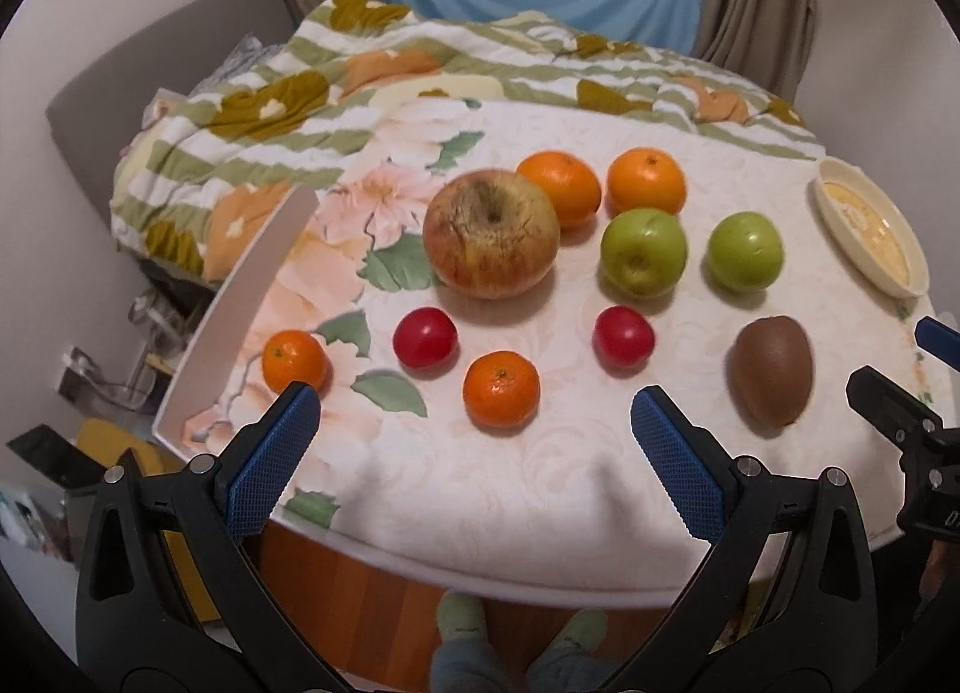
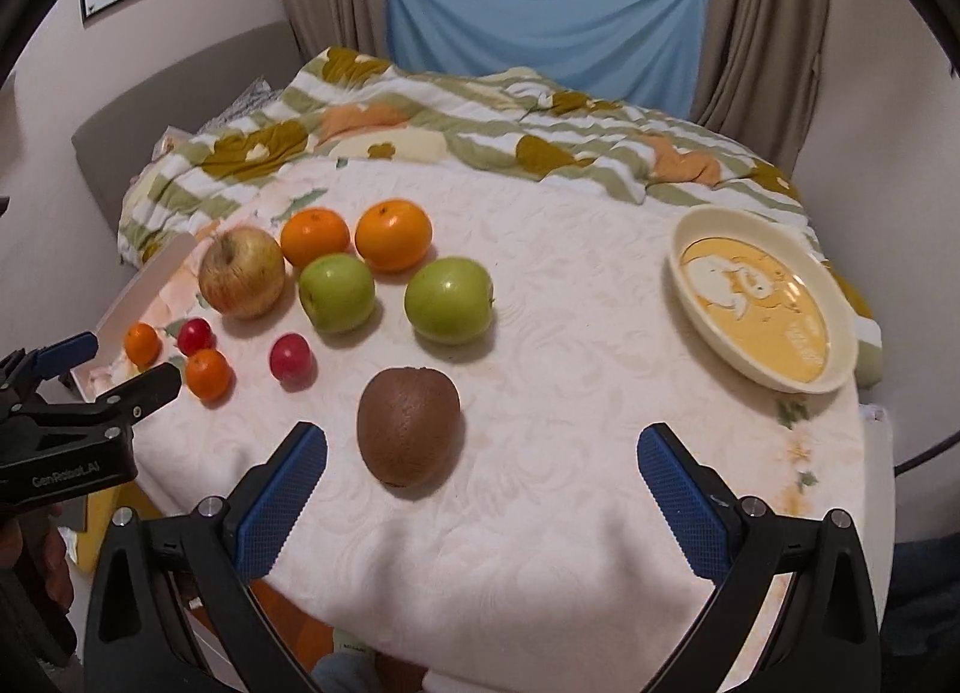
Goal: Organize fruits
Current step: 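Grasp the small tangerine with the left tool while the right tool grasps the kiwi, then carry the tangerine to the plate and release it with the left tool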
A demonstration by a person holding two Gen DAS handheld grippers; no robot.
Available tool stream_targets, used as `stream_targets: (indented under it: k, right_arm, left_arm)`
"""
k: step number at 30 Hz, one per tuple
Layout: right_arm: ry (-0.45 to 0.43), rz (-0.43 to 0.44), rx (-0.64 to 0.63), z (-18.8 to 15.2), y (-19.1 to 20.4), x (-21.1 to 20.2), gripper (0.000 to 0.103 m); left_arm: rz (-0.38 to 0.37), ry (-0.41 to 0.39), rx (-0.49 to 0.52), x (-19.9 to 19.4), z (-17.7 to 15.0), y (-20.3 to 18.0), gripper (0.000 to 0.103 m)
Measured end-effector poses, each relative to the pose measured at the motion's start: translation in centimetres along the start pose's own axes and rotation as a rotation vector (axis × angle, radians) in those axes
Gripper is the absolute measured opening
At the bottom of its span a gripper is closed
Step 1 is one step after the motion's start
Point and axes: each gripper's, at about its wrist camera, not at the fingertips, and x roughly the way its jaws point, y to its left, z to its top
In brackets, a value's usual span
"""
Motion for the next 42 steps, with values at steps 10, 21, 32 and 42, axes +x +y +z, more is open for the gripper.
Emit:
stream_targets:
  k: [10,21,32,42]
  right_arm:
    - [0.046,0.068,-0.012,-0.4,0.7,3.7,0.103]
    - [0.098,0.115,-0.032,-0.4,2.0,5.8,0.085]
    - [0.137,0.138,-0.039,-0.4,2.5,6.9,0.069]
    - [0.131,0.108,-0.042,0.1,2.4,6.7,0.048]
  left_arm:
    - [-0.036,0.080,0.014,4.4,-0.1,-0.6,0.077]
    - [-0.070,0.128,0.023,6.0,-0.3,-0.5,0.043]
    - [-0.066,0.133,0.021,5.7,-0.5,0.2,0.042]
    - [-0.054,0.115,-0.011,4.2,-1.0,1.2,0.042]
